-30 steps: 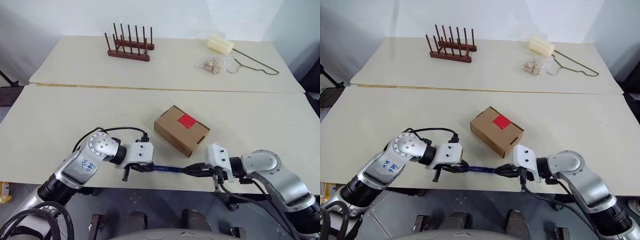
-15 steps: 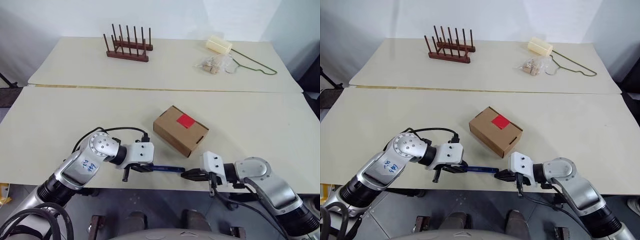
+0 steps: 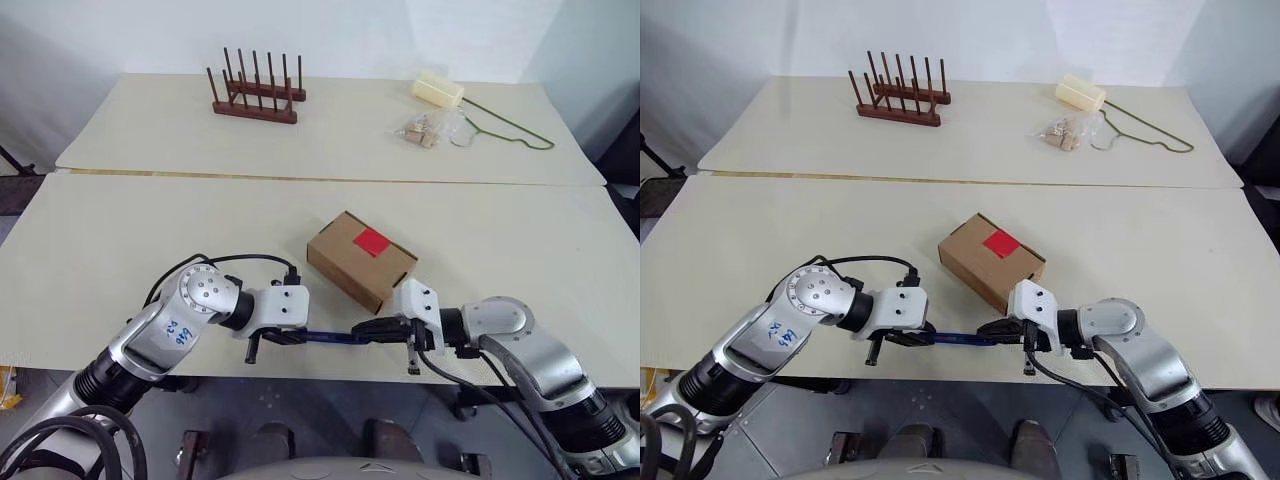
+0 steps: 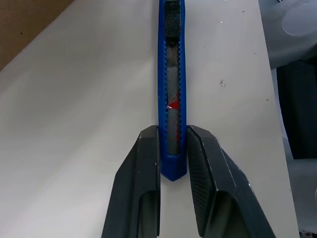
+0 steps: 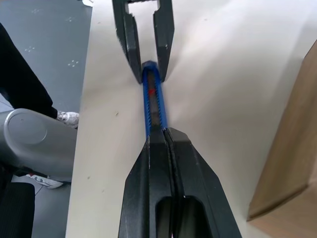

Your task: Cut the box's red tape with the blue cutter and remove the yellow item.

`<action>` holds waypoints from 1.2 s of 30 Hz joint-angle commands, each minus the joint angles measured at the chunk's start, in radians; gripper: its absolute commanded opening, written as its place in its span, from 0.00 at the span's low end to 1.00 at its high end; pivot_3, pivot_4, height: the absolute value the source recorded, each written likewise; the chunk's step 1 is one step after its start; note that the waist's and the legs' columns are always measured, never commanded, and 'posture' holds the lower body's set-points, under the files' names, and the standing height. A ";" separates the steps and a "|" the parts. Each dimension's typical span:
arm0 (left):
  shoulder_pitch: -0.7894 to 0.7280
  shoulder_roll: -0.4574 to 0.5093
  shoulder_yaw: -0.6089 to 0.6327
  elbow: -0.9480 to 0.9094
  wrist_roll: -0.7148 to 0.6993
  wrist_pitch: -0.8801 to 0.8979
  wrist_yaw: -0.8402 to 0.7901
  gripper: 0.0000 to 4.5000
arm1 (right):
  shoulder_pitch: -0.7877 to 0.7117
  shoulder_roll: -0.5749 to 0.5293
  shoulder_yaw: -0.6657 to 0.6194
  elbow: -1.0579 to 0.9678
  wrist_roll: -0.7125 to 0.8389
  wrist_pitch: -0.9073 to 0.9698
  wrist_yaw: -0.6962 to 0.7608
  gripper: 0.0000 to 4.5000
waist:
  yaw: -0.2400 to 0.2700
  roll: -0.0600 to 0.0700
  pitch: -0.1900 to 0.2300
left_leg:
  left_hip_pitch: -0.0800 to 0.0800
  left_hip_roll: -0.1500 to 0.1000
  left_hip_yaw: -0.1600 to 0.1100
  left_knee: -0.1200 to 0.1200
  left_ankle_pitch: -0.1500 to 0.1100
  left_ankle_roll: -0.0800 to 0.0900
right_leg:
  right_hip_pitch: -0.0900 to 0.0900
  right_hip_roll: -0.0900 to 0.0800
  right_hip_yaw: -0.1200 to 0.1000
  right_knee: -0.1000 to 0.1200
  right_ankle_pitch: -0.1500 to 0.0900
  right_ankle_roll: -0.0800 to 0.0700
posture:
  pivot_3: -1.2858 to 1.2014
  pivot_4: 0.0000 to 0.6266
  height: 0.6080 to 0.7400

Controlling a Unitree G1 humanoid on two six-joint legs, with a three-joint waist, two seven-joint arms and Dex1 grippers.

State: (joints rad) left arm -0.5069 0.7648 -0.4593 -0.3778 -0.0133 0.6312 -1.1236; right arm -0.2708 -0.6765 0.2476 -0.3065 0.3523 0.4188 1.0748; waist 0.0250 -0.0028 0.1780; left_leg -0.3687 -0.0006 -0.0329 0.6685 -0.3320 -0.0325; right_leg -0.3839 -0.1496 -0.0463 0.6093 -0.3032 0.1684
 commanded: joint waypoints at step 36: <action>0.006 0.003 -0.043 0.028 0.036 0.054 0.017 0.10 | -0.027 0.048 0.111 0.104 -0.144 -0.123 0.070 0.00 | -0.002 0.000 -0.001 | 0.001 0.000 0.000 0.000 0.000 0.000 | 0.001 0.000 0.000 0.000 0.000 0.000 | 0.52 0.24 1.00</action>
State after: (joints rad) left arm -0.5148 0.7647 -0.4601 -0.3805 -0.0093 0.6615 -1.1164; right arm -0.3057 -0.6382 0.3140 -0.1936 0.2229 0.2742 1.1445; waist 0.0228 -0.0027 0.1773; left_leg -0.3671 -0.0006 -0.0329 0.6687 -0.3319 -0.0326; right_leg -0.3828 -0.1495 -0.0463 0.6098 -0.3032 0.1684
